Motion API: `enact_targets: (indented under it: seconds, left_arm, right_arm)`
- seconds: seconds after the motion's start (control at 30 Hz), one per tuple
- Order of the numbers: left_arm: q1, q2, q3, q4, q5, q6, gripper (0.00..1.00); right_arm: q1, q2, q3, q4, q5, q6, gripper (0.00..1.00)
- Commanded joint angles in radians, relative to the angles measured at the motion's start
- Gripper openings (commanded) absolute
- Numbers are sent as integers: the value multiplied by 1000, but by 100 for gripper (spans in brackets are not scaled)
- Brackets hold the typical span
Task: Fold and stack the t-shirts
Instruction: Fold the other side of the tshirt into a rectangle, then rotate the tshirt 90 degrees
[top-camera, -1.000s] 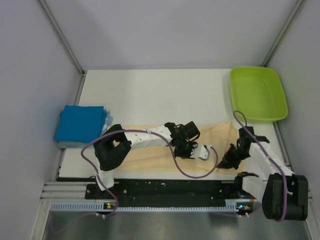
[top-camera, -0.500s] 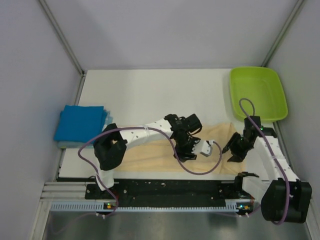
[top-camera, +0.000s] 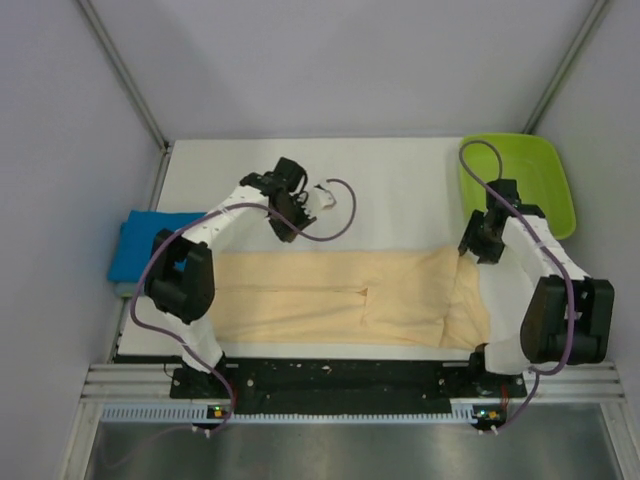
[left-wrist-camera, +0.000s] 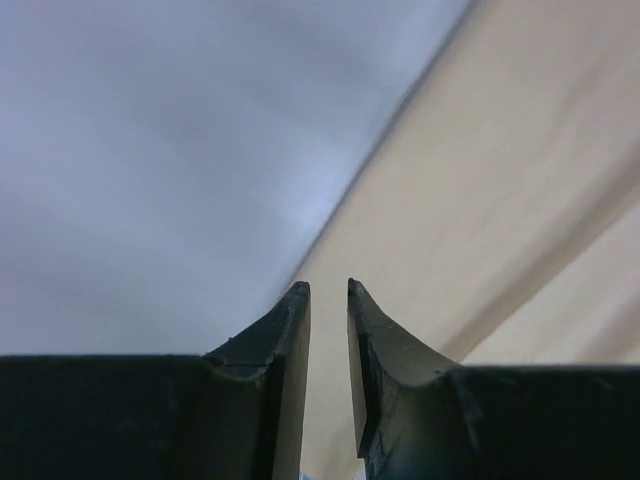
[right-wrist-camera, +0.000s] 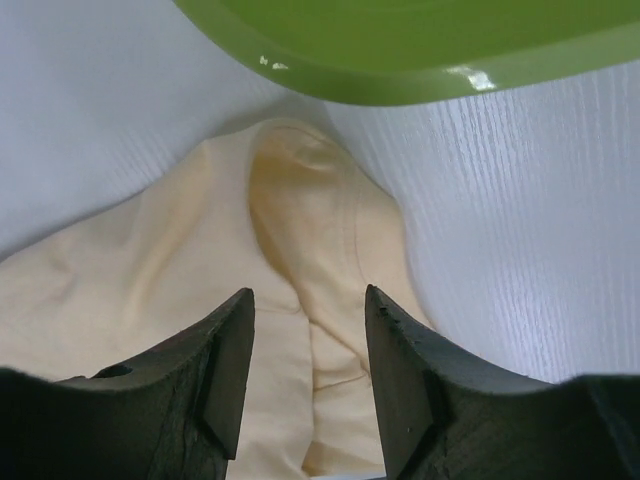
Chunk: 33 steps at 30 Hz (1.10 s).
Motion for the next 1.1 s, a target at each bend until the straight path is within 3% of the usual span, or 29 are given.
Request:
enact_targets:
  seconds: [0.0,0.23,0.37,0.43,0.57,0.7,0.93,1.0,1.07]
  left_arm:
    - [174,2,-72,77,-138,-47,28]
    - [348,24,-124,111,-162,-59,31]
    - [391,-16,-196,121,-160,-57,30]
    - [401,-40,-222,125,-155,-43,32]
    - [427,-61,-254,148,-160,28,52]
    - [486,-38,-245,164,-119,137,57]
    - [492,-7,-262,156,-40,240,56]
    - [492,19,-250,127,-24,233,49]
    - [494,38,-231,78,16,189,31]
  right_arm:
    - [54,71,50,98,72,-86,47]
    - [135,177,58,122,101,-89,37]
    - [221,133,71,76,281,-91,32]
    - [256,99,87,67,322,-103,35]
    - [258,117,127,47,283,-97,51]
    - [246,243,159,41,240,-99,51]
    - [224,404,216,64,207,-126,38]
    - [214,438,226,65,201,-128,30]
    - [210,465,239,76,192,-141,17]
